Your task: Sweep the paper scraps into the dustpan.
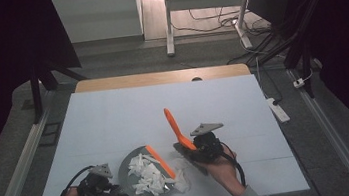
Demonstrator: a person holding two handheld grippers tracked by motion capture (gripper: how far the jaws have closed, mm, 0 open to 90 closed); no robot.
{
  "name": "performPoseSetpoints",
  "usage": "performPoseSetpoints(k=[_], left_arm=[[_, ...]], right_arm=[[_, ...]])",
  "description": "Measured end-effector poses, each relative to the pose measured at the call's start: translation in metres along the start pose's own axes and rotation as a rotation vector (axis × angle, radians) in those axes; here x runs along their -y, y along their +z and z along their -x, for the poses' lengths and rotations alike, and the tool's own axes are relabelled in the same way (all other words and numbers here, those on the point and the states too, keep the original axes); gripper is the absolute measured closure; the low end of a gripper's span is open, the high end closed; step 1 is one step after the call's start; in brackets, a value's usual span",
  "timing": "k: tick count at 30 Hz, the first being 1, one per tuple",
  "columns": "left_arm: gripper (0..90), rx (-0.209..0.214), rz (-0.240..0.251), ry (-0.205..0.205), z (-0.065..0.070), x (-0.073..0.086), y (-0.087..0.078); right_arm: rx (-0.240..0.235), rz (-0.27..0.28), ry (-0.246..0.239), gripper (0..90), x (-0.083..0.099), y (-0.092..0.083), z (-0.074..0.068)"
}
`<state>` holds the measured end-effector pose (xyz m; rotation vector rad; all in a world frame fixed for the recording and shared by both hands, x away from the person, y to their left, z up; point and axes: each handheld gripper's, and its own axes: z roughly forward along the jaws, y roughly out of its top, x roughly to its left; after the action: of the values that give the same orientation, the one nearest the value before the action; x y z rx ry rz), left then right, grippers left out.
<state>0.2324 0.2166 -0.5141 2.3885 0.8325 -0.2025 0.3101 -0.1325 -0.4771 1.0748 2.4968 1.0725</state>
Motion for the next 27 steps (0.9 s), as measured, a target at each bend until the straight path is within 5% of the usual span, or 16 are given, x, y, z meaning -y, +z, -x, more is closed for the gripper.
performPoseSetpoints(k=[5,12,16,20,27], left_arm=[[61.6,0.003,-0.013,0.015,0.010,0.006,-0.002],[61.6,0.005,-0.025,0.032,0.026,0.007,0.001],[61.6,0.005,-0.024,0.023,0.031,0.003,0.006],[61.6,-0.001,-0.022,0.011,0.034,-0.001,0.011],[61.6,-0.002,-0.004,-0.001,0.033,-0.002,0.012]], right_arm=[[0.030,-0.035,0.014,70.5,0.010,0.003,-0.002],[0.074,-0.042,0.030,70.6,-0.003,0.022,0.002],[0.050,-0.054,-0.002,70.6,-0.005,0.027,-0.019],[-0.033,-0.057,0.005,70.6,-0.005,0.030,-0.042],[-0.127,-0.017,-0.051,70.5,-0.016,0.034,-0.074]])
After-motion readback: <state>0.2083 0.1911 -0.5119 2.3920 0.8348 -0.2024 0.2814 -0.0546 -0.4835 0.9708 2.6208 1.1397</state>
